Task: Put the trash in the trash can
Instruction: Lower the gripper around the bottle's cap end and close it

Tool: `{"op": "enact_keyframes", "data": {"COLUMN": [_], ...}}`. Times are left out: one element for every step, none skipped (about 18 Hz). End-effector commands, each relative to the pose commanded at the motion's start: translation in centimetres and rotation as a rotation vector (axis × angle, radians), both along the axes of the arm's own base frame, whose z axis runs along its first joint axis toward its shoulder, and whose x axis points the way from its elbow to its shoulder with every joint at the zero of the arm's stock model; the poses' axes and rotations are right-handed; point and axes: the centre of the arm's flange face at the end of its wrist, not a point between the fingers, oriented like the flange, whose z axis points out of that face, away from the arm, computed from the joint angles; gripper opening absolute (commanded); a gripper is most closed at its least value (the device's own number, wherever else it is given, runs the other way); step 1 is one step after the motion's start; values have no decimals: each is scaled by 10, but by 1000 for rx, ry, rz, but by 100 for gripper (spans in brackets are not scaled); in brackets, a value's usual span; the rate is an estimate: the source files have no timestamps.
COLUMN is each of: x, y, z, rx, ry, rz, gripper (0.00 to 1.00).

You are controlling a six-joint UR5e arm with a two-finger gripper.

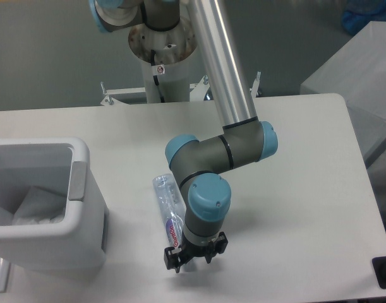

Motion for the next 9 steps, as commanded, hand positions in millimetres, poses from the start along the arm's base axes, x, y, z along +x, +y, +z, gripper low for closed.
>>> {"op": "enact_keyframes", "data": {"x": [0,0,0,0,0,0,0,1,1], "y": [0,0,0,0,0,-1,-1,-1,-1], "z": [0,1,1,0,0,-1,-1,0,0], "rx": [0,0,0,-1,-2,-3,-8,-8,-8], "ry": [0,2,2,1,2,1,4,6,6], "rz": [1,2,2,2,2,2,3,3,3], "gripper": [71,71,66,64,62,59,55,51,46]}}
